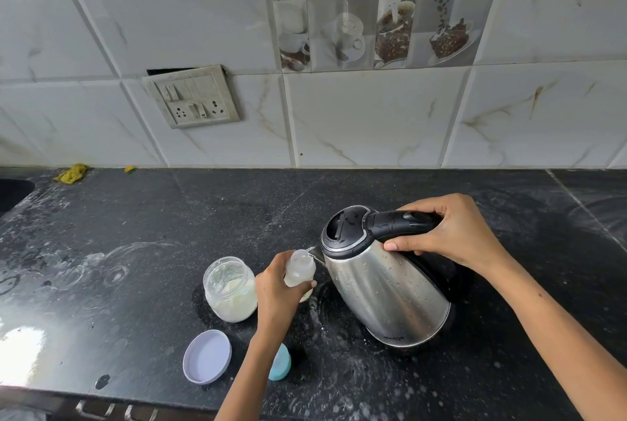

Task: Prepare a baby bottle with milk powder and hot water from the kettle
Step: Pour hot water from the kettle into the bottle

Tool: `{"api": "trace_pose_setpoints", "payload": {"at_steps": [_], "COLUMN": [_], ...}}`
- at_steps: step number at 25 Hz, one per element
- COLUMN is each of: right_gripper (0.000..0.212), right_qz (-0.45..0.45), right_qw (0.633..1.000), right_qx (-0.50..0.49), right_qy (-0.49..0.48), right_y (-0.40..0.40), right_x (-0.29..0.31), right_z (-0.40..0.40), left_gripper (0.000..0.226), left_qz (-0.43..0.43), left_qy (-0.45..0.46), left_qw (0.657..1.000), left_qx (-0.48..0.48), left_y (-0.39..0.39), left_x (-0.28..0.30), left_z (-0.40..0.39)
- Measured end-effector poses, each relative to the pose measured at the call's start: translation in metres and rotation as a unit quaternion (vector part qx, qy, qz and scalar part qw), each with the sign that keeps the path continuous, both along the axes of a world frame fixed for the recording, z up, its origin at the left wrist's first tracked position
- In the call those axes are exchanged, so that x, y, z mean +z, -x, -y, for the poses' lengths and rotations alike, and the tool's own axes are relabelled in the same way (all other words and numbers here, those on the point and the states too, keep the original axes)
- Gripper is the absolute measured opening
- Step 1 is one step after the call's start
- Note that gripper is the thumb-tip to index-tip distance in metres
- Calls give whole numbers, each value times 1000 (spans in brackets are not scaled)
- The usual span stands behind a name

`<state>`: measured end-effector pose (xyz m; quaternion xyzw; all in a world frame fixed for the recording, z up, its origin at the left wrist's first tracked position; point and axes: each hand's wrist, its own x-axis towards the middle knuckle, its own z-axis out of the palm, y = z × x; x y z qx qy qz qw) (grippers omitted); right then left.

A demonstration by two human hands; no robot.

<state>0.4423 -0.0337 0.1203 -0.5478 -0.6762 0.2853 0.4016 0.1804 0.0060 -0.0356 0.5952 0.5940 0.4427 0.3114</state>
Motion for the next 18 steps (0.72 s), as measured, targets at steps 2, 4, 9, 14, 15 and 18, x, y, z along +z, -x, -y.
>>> {"api": "trace_pose_setpoints", "payload": {"at_steps": [2,4,9,14,15,18], "right_gripper": [36,39,41,41,42,45], "right_qz": [-12,-20,-68,-157,-163,-192], "right_qw": [1000,1000,996,983,981,971], "right_qx": [-2,-6,-38,-82,-91,-118], "right_qy": [-4,-10,-38,-54,-60,-75], "right_y": [-2,-5,-16,-34,-37,-40], "right_x": [-3,-6,-17,-50,-58,-79], "right_z": [1,3,14,32,34,39], "left_gripper": [58,58,59,58,58,59], "left_qz": [14,24,49,55,53,50], "left_qy": [0,1,11,8,7,5], "left_qw": [1000,1000,999,998,998,999], "left_qx": [3,1,-13,-16,-17,-19], "left_y": [-1,-3,-11,-14,-14,-13], "left_x": [0,0,3,9,11,15], "left_z": [0,1,1,1,0,1]}}
